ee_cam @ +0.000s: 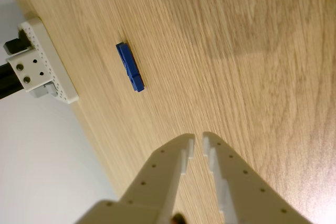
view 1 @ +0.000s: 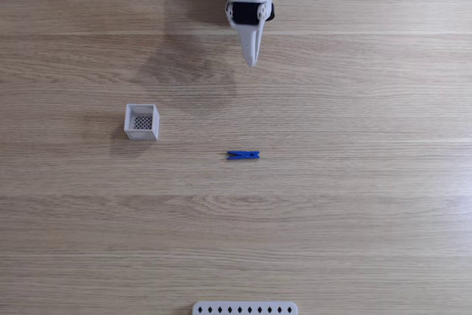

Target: Grasp a peg and put it in the crate.

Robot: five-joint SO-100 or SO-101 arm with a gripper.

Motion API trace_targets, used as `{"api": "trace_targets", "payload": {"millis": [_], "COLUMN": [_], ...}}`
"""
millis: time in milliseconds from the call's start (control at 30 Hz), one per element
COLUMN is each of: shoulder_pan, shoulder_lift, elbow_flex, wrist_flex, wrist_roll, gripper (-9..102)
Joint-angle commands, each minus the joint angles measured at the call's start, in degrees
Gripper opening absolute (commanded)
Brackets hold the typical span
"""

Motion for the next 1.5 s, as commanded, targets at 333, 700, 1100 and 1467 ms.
{"api": "trace_targets", "payload": {"millis": [333, 700, 1100, 1467], "shoulder_pan": [-0.8, -0.9, 0.0, 4.9], "shoulder_lift": [0.8, -0.6, -35.4, -71.5], "elbow_flex": [-0.8, -1.4, -19.8, -50.0], "wrist_flex": [-0.4, -0.4, -0.4, -0.3], "wrist_roll": [0.2, 0.0, -1.1, -23.8], "gripper": [-1, -1, 0, 0]}}
